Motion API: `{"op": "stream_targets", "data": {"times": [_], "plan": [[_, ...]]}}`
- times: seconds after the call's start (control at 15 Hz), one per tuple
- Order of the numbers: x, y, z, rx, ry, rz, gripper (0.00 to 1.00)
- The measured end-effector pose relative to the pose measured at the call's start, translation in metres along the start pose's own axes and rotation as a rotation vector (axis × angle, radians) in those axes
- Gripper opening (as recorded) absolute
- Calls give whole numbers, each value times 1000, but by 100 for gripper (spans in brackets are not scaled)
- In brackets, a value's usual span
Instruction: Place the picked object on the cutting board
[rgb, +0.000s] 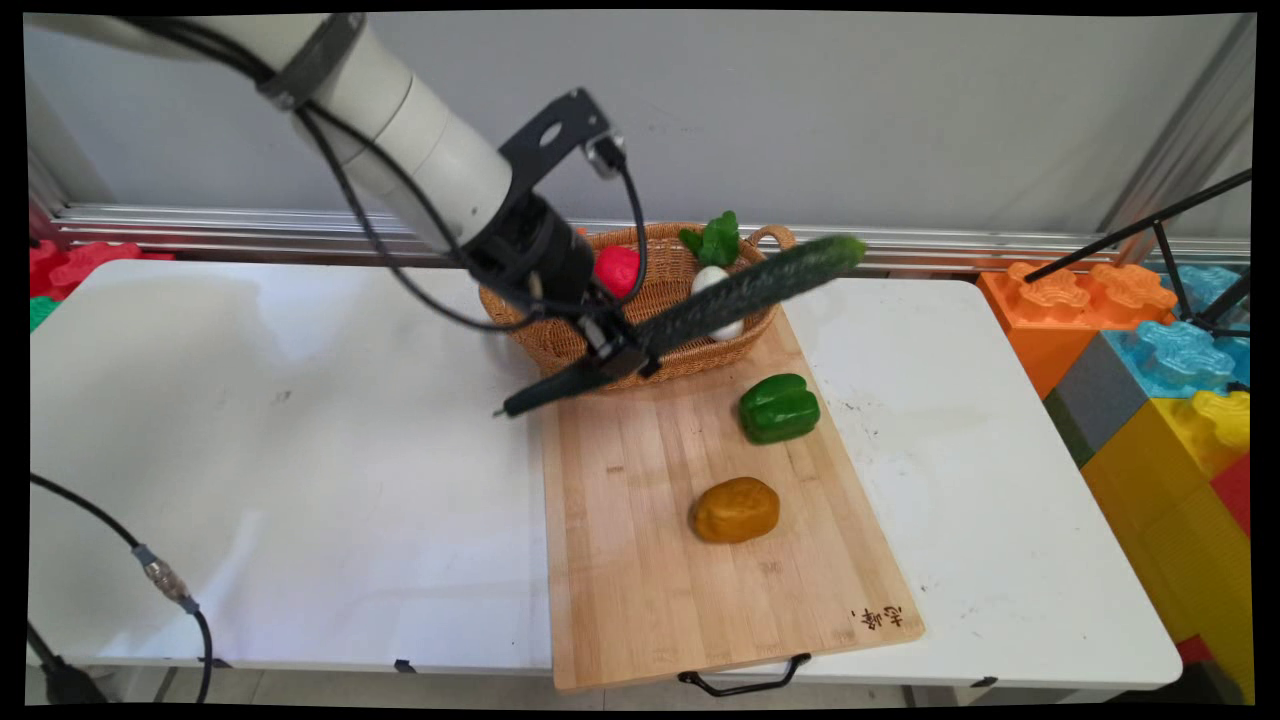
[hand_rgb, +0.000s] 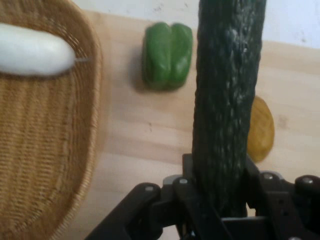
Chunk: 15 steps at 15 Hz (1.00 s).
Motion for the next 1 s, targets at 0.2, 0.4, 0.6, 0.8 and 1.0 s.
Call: {"op": "stream_targets", "data": {"times": [0.2, 0.4, 0.6, 0.8, 1.0], "plan": [[-16, 20, 5, -22, -33, -7, 0], [-27, 35, 10, -36, -52, -12, 0], [-37, 51, 19, -47, -66, -16, 0], [-44, 64, 30, -55, -71, -18, 0], [-53, 82, 51, -72, -72, -16, 0]]}}
